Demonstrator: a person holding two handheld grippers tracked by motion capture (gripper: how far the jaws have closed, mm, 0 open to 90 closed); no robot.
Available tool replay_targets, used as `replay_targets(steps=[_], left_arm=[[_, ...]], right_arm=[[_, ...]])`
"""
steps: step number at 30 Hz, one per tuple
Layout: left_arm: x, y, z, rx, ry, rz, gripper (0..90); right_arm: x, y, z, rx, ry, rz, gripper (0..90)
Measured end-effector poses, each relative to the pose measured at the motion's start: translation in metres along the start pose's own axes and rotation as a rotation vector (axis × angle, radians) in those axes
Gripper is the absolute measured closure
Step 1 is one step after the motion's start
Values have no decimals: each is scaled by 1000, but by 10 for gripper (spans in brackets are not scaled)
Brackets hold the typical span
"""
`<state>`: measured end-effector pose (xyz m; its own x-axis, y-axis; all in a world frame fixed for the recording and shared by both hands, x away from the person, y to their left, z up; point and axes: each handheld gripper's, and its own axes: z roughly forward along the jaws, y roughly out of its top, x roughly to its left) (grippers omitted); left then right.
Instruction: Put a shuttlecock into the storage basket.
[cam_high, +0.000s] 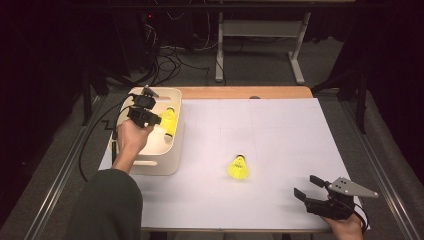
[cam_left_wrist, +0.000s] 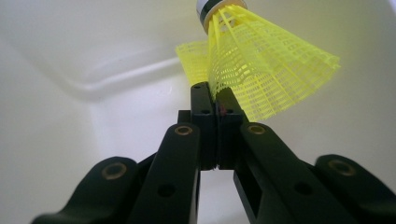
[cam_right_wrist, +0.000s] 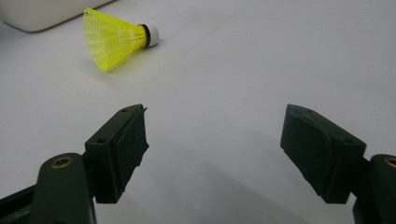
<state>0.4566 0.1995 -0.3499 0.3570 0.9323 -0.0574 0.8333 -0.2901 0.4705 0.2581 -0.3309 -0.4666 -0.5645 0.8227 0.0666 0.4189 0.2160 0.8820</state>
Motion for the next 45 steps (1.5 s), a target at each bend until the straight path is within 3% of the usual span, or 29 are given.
replay_targets(steps=[9, 18, 26, 34, 45], left_arm=[[0, 0, 4, 15, -11, -6, 881], [1, -1, 0, -2, -26, -7, 568], [-3, -2, -6, -34, -30, -1, 421], [-4, -5, -20, -109, -54, -8, 387], [-17, -4, -32, -140, -87, 35, 389]], right_arm=[[0, 0, 0, 1, 1, -2, 230], [0, 0, 0, 0, 1, 1, 230], [0, 0, 0, 2, 4, 0, 230], [0, 0, 0, 2, 4, -2, 230], [1, 0, 0, 2, 3, -5, 231]])
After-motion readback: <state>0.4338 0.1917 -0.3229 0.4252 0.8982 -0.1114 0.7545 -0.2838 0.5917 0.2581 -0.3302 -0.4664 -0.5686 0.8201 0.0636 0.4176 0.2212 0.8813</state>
